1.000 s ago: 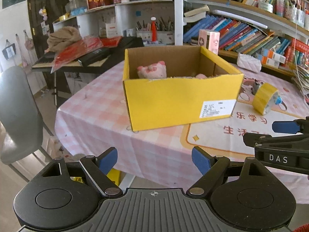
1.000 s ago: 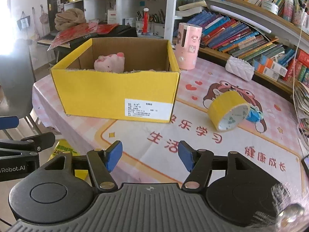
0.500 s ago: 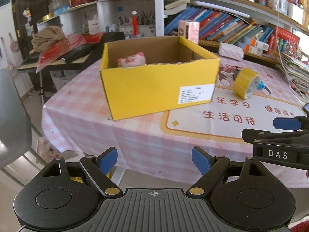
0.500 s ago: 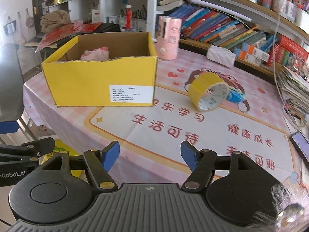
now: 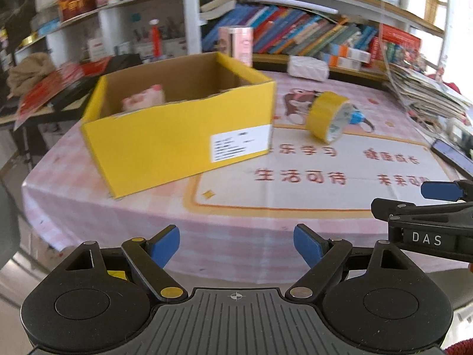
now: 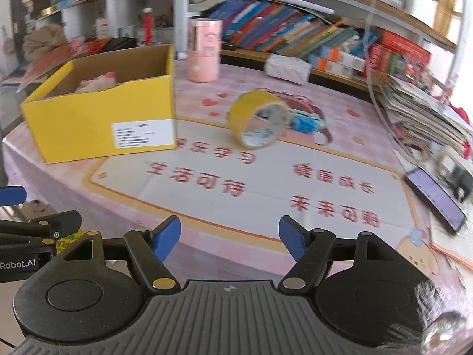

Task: Organize objects
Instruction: 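Lift both tools out of the yellow box and pull back, then move the left tool to the yellow tape while the right tool approaches the blue pouch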

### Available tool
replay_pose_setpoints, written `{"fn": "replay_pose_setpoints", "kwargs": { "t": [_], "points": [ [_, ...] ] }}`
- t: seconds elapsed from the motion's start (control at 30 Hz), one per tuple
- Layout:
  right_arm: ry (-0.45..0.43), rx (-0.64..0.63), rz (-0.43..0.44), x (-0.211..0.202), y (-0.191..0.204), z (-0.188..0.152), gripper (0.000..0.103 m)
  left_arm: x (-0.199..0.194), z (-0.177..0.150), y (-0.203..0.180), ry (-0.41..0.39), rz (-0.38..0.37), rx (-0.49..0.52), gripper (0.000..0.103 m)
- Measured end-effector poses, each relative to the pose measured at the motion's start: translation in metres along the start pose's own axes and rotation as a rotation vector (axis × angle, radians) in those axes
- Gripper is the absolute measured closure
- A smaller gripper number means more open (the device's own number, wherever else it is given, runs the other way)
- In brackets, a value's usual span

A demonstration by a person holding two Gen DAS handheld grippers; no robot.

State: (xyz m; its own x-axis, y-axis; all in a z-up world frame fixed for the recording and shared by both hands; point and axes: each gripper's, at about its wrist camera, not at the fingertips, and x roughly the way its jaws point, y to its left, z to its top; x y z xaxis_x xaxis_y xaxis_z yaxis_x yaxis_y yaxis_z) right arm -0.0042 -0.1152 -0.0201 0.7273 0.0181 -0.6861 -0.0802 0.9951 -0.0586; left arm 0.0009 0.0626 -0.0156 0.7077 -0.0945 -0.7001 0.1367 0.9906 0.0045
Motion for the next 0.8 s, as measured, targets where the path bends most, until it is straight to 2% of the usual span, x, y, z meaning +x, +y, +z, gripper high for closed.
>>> {"fn": "replay_pose_setpoints", "kwargs": {
  "t": [0.43, 0.8],
  "points": [
    [0.029, 0.094, -0.119, 0.009, -0.057, -0.001, 0.030, 0.035, 0.027, -0.054, 0.012, -0.109, 0.087, 0.016],
    [0.026, 0.119, -0.125, 0.039, -0.101, 0.031, 0.030, 0.065, 0.066, -0.084, -0.010, -0.115, 0.098, 0.016]
  ]
}}
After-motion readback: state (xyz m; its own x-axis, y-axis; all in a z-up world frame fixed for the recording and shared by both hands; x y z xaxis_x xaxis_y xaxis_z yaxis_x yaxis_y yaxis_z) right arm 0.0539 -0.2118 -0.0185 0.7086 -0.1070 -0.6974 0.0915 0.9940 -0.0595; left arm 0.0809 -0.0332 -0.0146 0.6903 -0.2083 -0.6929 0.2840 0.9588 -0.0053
